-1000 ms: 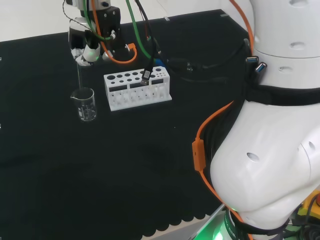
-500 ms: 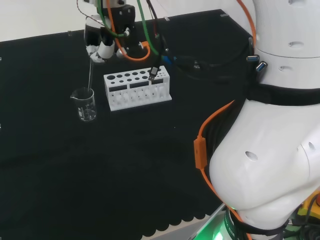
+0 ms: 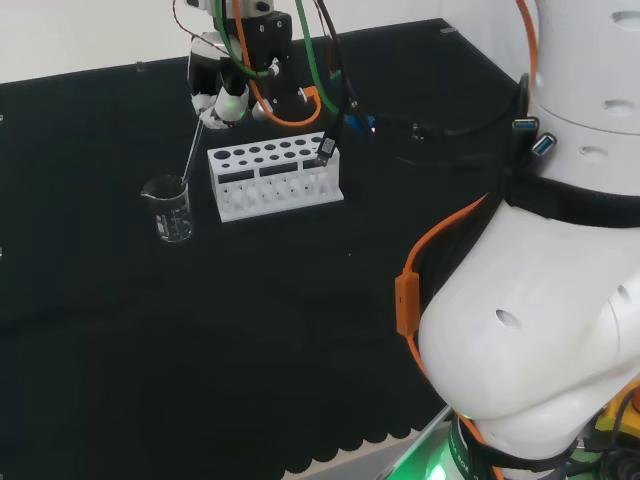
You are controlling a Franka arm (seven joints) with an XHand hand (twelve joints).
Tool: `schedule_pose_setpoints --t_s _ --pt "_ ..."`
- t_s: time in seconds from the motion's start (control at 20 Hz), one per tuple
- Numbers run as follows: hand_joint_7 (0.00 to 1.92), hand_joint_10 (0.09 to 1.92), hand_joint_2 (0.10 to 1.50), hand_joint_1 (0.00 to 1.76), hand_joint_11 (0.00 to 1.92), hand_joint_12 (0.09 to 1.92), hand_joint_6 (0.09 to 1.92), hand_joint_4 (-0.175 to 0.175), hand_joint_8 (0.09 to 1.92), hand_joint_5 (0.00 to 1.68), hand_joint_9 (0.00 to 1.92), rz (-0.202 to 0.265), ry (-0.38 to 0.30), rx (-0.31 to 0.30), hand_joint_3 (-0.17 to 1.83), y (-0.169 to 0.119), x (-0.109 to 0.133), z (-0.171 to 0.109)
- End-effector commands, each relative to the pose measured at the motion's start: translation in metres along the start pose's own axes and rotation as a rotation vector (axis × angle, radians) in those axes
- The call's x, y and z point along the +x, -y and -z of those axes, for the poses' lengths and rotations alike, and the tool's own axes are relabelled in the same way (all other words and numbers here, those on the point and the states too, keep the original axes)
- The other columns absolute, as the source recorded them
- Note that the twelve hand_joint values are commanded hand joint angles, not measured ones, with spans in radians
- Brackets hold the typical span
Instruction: Stir in the beaker to the left of the white test tube rack with the glass rod.
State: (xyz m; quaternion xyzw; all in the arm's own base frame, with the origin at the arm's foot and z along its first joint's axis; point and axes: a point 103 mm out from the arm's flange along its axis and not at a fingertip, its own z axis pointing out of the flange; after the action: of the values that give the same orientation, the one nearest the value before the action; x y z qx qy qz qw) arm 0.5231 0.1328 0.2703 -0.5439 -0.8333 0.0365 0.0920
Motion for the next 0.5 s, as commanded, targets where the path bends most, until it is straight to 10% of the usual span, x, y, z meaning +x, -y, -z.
schedule_pose_setpoints --t_s 0.05,0.5 --pt "1.25 0.32 0.59 1.31 1.67 0.56 0.86 -0.175 0.84 1.19 1.78 0.022 0.031 0.005 0.83 0.003 0.033 0.004" --pt "1.25 0.32 0.59 1.31 1.67 0.56 0.86 -0.175 0.84 1.19 1.78 0.073 0.043 0.025 0.83 -0.016 0.070 -0.009"
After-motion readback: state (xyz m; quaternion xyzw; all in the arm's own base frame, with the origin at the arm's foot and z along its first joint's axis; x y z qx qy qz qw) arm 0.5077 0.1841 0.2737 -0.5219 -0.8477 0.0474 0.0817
